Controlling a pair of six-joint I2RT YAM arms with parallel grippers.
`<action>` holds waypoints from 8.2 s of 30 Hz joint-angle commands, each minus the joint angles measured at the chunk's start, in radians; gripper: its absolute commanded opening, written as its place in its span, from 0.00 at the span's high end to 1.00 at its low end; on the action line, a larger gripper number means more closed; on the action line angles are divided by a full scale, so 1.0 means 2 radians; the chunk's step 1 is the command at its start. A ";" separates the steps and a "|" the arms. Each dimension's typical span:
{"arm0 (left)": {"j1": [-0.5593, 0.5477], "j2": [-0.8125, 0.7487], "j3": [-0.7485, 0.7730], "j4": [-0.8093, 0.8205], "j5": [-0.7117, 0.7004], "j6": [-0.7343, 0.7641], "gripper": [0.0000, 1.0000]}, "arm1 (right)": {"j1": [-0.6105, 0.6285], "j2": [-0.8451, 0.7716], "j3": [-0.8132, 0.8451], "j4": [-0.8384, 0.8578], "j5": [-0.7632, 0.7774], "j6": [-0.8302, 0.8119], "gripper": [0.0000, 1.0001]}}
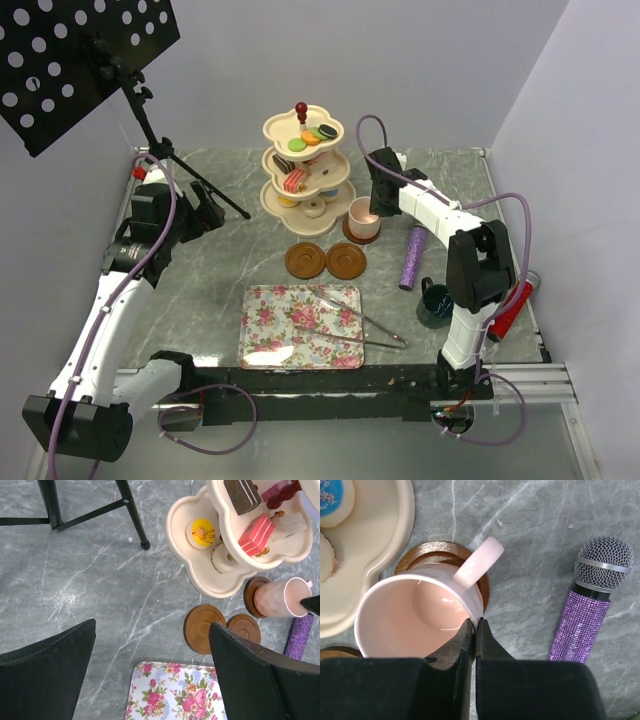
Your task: Serve the afternoon tea
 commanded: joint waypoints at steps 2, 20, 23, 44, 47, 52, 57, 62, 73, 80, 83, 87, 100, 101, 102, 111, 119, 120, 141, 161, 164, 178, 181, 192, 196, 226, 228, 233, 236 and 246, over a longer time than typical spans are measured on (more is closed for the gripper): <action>0.002 -0.010 0.000 0.004 -0.001 -0.004 0.00 | 0.003 0.009 0.027 0.041 0.005 0.021 1.00; 0.002 -0.014 -0.003 0.000 -0.001 -0.004 0.00 | 0.002 0.027 0.028 0.026 0.019 0.027 1.00; 0.003 -0.015 -0.003 0.001 0.000 -0.005 0.00 | 0.002 0.032 0.032 0.017 0.025 0.027 0.90; 0.002 -0.018 0.003 -0.002 -0.015 0.003 0.00 | -0.058 -0.149 -0.014 -0.038 -0.100 -0.069 0.31; 0.002 -0.017 0.000 0.002 -0.011 0.002 0.00 | -0.102 -0.211 -0.057 -0.101 -0.146 -0.081 0.31; 0.002 -0.014 -0.008 0.006 -0.002 0.002 0.00 | -0.144 -0.277 -0.116 -0.210 -0.166 -0.086 0.31; 0.002 -0.012 -0.011 0.003 -0.004 0.011 0.00 | -0.144 -0.307 -0.183 -0.250 -0.155 -0.088 0.31; -0.002 -0.015 -0.016 -0.002 0.002 0.014 0.00 | -0.149 -0.316 -0.205 -0.252 -0.154 -0.103 0.34; -0.018 -0.023 -0.024 0.003 0.004 0.014 0.00 | -0.150 -0.310 -0.273 -0.217 -0.191 -0.043 0.38; -0.025 -0.026 -0.027 0.007 0.005 0.012 0.00 | -0.145 -0.292 -0.298 -0.159 -0.188 0.017 0.45; -0.025 -0.028 -0.026 0.003 -0.002 0.016 0.00 | -0.133 -0.278 -0.305 -0.145 -0.171 0.035 0.54; -0.026 -0.033 -0.029 0.000 -0.009 0.018 0.00 | -0.126 -0.275 -0.307 -0.131 -0.152 0.064 0.73; -0.026 -0.040 -0.030 -0.001 -0.020 0.020 0.00 | -0.127 -0.292 -0.271 -0.088 -0.037 0.243 1.00; -0.026 -0.040 -0.030 -0.001 -0.021 0.021 0.00 | -0.127 -0.291 -0.271 -0.082 -0.033 0.259 1.00; -0.025 -0.041 -0.030 -0.003 -0.022 0.021 0.00 | -0.127 -0.288 -0.270 -0.075 -0.029 0.274 1.00; -0.026 -0.039 -0.028 -0.003 -0.025 0.021 0.00 | -0.131 -0.224 -0.245 -0.024 -0.056 0.355 0.94; -0.026 -0.039 -0.031 -0.001 -0.024 0.021 0.00 | -0.132 -0.236 -0.210 -0.031 -0.056 0.305 0.37; -0.026 -0.039 -0.031 -0.001 -0.023 0.021 0.00 | -0.132 -0.248 -0.205 -0.032 -0.057 0.279 0.36; -0.027 -0.034 -0.031 0.003 -0.012 0.019 0.00 | -0.203 -0.290 -0.258 -0.084 -0.104 -0.254 0.36; -0.028 -0.034 -0.019 -0.007 -0.029 0.020 0.00 | -0.203 -0.193 -0.227 -0.093 -0.085 -0.220 0.99; -0.028 -0.031 -0.018 -0.004 -0.023 0.018 0.00 | -0.199 -0.204 -0.216 -0.127 -0.083 -0.171 1.00; -0.031 -0.019 -0.014 -0.003 -0.006 0.012 0.00 | -0.081 -0.271 -0.143 -0.225 -0.076 0.129 1.00; -0.032 -0.019 -0.016 -0.003 -0.006 0.012 0.00 | -0.044 -0.254 -0.137 -0.213 -0.075 0.178 1.00; -0.033 -0.030 -0.019 -0.007 -0.019 0.015 0.00 | 0.058 -0.137 -0.071 -0.180 -0.070 0.225 1.00; -0.033 -0.031 -0.018 -0.007 -0.025 0.018 0.00 | 0.074 -0.093 -0.029 -0.179 -0.065 0.216 1.00; -0.033 -0.032 -0.018 -0.008 -0.031 0.022 0.00 | 0.089 0.006 0.007 -0.162 -0.034 0.164 1.00; -0.033 -0.032 -0.020 -0.007 -0.030 0.021 0.00 | 0.090 0.008 0.002 -0.161 -0.033 0.163 1.00; -0.033 -0.032 -0.019 -0.007 -0.031 0.021 0.00 | 0.089 0.012 -0.007 -0.159 -0.034 0.164 1.00; -0.033 -0.033 -0.020 -0.008 -0.031 0.021 0.00 | 0.090 0.012 -0.012 -0.155 -0.034 0.164 1.00; -0.033 -0.033 -0.021 -0.007 -0.033 0.022 0.00 | 0.090 0.011 -0.002 -0.169 -0.044 0.160 0.61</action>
